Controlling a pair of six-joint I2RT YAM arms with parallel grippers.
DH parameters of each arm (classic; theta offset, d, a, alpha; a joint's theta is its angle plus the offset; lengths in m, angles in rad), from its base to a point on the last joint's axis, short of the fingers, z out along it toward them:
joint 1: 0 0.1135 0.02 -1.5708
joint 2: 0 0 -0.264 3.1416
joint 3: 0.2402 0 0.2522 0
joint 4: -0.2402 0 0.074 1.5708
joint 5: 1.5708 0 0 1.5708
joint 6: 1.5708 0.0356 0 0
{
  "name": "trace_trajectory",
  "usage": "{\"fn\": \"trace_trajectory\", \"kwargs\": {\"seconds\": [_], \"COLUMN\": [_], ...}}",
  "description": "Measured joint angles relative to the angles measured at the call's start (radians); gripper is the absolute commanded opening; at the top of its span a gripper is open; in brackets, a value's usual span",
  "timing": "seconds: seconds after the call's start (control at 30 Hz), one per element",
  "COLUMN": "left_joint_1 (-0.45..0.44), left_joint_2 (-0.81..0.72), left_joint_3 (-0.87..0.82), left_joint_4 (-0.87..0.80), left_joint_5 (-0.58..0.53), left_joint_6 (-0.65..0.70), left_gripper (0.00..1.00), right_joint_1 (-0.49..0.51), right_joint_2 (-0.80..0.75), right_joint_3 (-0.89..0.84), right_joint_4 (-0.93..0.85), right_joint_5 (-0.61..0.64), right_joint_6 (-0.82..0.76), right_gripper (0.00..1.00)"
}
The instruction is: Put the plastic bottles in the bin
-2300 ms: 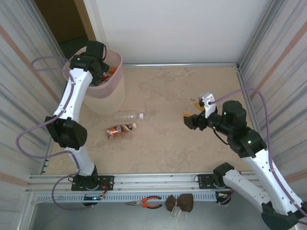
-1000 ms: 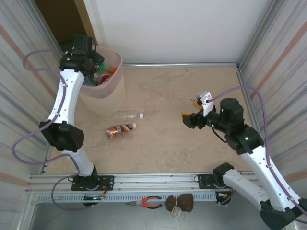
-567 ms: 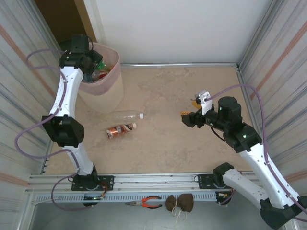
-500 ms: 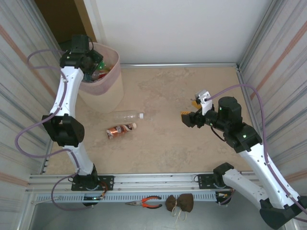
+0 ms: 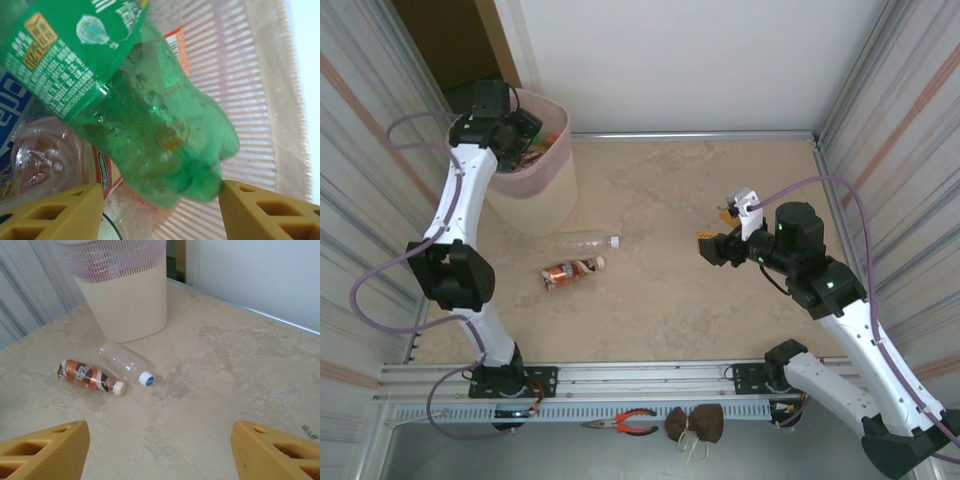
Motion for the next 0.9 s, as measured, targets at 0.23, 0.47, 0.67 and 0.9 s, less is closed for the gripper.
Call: {"fn": "trace_trajectory", "kwargs": {"seconds": [0.23,0.47,0.67,0.9], "left_joint_1": [-0.019,-0.041,-0.067,-0.097], "left_joint_2": [-0.093,-0.169,-0.258,-0.424], "left_joint_3": [0.002,0.007,-0.075,-0.256], "left_joint_4": [0.000,0.001,0.026,0.048], "left_joint_5": [-0.007,-0.002,0.068,0.283], "left_joint_6": [0.012,0.140,0.345,0.637], "left_gripper": [0.67,0.67,0.65,0.66], "right_joint_1": [0.000,0.000,0.000,0.000], "right_joint_2": [0.000,0.001,0.001,-0.005], "right_joint_3": [0.001,0.018,0.020,0.021], "right_joint_4": [0.004,0.006,0.006,0.005], "right_joint_5": [-0.015,-0.021,-0.022,-0.022], "right_joint_6": [0.000,0.000,0.000,0.000], "right_gripper": [0.73,0.73,0.73,0.73]}}
